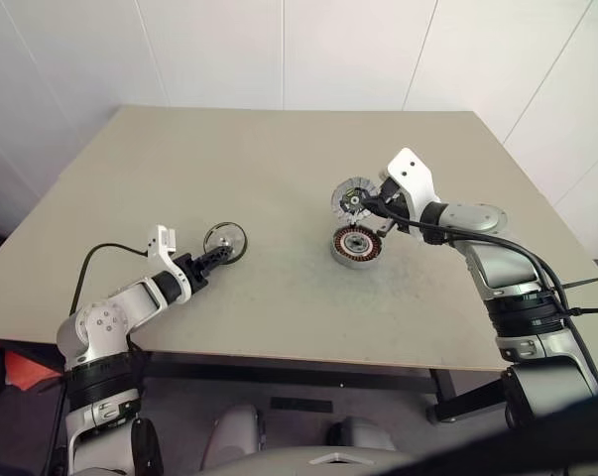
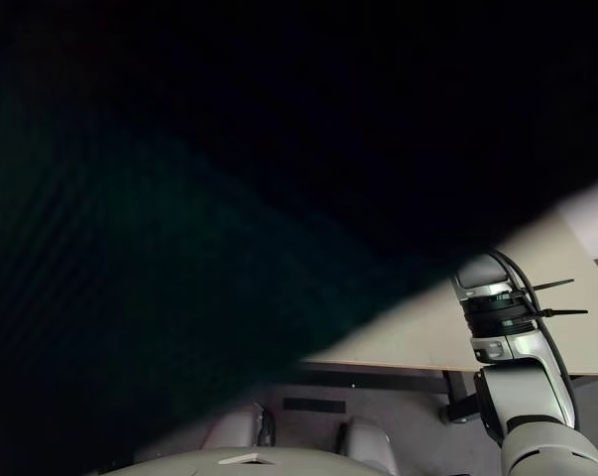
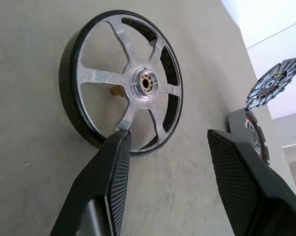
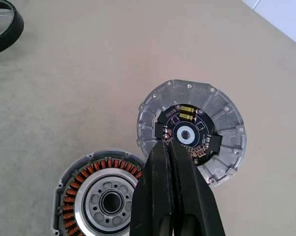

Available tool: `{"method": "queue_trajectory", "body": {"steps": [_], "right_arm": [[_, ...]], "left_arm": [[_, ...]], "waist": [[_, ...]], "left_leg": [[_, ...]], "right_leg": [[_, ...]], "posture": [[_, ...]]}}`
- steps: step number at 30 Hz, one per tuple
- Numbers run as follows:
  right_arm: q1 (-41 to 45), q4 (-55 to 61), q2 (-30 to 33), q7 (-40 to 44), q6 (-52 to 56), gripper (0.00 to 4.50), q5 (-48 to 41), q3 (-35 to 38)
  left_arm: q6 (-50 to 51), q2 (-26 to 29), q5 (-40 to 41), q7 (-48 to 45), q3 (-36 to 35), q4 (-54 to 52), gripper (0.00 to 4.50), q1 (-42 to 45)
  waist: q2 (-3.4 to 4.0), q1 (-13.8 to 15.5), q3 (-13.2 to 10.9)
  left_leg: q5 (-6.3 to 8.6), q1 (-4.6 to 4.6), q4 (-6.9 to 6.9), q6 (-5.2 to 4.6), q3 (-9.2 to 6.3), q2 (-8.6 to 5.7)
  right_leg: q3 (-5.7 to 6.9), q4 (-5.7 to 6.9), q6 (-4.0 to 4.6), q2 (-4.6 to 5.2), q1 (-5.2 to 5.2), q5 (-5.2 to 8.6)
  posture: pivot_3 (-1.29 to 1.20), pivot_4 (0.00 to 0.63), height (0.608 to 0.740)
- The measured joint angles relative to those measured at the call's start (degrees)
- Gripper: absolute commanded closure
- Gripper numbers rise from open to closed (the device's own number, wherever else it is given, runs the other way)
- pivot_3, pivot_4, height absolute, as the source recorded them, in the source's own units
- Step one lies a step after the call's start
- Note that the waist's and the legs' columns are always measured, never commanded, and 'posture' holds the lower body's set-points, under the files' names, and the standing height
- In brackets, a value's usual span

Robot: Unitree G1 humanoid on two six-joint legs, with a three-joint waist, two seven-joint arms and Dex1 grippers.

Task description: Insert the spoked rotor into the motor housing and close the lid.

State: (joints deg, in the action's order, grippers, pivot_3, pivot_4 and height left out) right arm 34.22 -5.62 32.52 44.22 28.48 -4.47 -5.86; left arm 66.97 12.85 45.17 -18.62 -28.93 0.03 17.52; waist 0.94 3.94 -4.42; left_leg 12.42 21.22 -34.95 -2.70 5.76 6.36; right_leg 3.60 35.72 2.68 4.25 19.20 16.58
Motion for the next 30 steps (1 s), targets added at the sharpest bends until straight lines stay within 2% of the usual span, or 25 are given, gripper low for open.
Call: {"method": "queue_trajectory", "body": {"steps": [6, 14, 22, 30], "right_arm": [[0.0, 0.0, 0.0, -0.1, 0.0, 4.49, 0.0, 0.0], [0.0, 0.0, 0.0, -0.2, 0.0, 4.49, 0.0, -0.3], [-0.2, 0.0, 0.0, -0.5, 0.0, 4.49, 0.0, -0.3], [-0.2, -0.3, 0.0, -0.6, -0.1, 4.49, 0.1, -0.4]], "left_arm": [[-1.8, 0.7, 1.2, 0.1, -1.2, 2.3, 1.88, -0.5], [-4.5, -2.4, 2.8, 0.1, -0.6, 3.8, 1.88, 0.4], [-4.5, 0.2, 4.3, -0.4, -0.8, 3.8, 1.88, -1.3], [-6.0, 2.5, 8.3, -1.1, -4.3, 3.8, 1.88, -2.7]], "waist": [[0.00, 0.0, 0.0], [0.00, 0.2, 0.0], [0.00, 0.0, 0.0], [-0.05, 0.0, 0.0]], "left_leg": [[0.06, -0.10, 0.00, 0.16, 0.00, 0.00], [0.02, -0.10, 0.00, 0.16, 0.01, 0.00], [0.03, -0.09, 0.07, 0.14, 0.03, 0.01], [0.03, -0.08, 0.08, 0.16, 0.03, 0.02]], "right_leg": [[0.00, 0.03, 0.00, 0.00, -0.06, 0.00], [0.00, 0.00, 0.00, 0.01, -0.13, 0.00], [0.00, -0.04, 0.00, 0.00, -0.09, 0.00], [0.00, -0.04, 0.00, 0.00, -0.09, 0.00]], "posture": [[0.00, 0.000, 0.740], [0.00, 0.000, 0.740], [0.00, 0.000, 0.740], [0.00, 0.000, 0.740]]}}
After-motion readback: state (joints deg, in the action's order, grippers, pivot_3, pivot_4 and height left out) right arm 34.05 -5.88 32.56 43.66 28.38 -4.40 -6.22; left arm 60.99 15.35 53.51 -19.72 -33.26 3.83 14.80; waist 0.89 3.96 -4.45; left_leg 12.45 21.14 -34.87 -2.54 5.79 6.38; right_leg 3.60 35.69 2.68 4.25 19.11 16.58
